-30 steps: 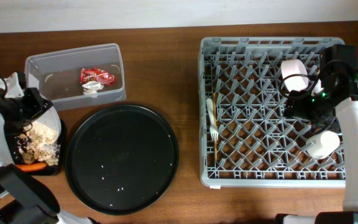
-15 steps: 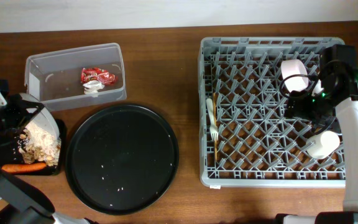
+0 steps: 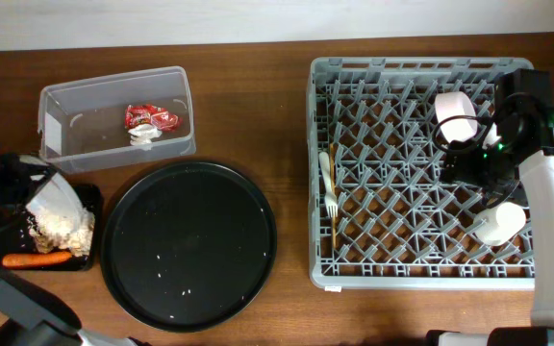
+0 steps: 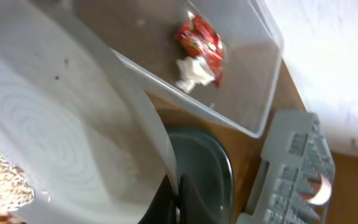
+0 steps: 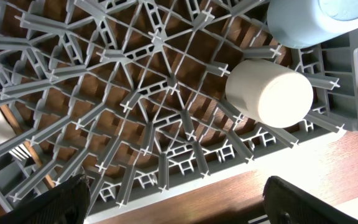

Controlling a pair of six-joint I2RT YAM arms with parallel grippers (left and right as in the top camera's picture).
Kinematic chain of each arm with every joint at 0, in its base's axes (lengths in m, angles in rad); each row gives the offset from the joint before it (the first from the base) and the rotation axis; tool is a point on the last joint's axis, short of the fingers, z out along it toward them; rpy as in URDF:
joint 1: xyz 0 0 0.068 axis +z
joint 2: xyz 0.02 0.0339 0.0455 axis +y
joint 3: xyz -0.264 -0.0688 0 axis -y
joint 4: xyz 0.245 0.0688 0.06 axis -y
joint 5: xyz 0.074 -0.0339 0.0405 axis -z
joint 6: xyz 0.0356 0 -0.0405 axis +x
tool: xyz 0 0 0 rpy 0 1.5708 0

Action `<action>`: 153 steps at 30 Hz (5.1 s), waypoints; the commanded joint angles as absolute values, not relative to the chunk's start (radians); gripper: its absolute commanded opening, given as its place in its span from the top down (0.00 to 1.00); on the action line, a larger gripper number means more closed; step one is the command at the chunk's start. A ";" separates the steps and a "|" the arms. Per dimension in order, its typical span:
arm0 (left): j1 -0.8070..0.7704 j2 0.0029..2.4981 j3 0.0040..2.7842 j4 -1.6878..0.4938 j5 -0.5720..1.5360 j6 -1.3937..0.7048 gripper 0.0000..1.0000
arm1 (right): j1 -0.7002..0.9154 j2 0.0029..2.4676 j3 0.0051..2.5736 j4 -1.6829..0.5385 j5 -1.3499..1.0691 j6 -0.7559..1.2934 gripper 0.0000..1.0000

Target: Sort waste into correct bins and load items into the dishwasher rack

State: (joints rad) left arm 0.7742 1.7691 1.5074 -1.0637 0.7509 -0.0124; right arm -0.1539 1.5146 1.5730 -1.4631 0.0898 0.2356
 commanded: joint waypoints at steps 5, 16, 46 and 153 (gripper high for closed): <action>0.786 1.750 1.533 -1.037 0.807 -0.012 1.00 | -0.158 1.501 1.570 -1.468 0.110 0.240 0.08; 0.798 1.760 1.533 -1.116 0.925 0.081 1.00 | -0.158 1.501 1.570 -1.470 0.110 0.240 0.08; 0.849 1.749 1.533 -1.314 1.356 0.362 1.00 | -0.158 1.501 1.570 -1.477 0.118 0.240 0.08; 0.376 1.335 1.126 -1.206 -0.061 -0.522 0.01 | 0.820 2.211 1.674 -0.993 -0.205 0.353 0.96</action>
State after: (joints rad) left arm 0.3698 1.3460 1.1355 -1.2079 -0.0425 -0.5140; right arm 0.8192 2.1948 1.6424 -0.9604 -0.2165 0.3656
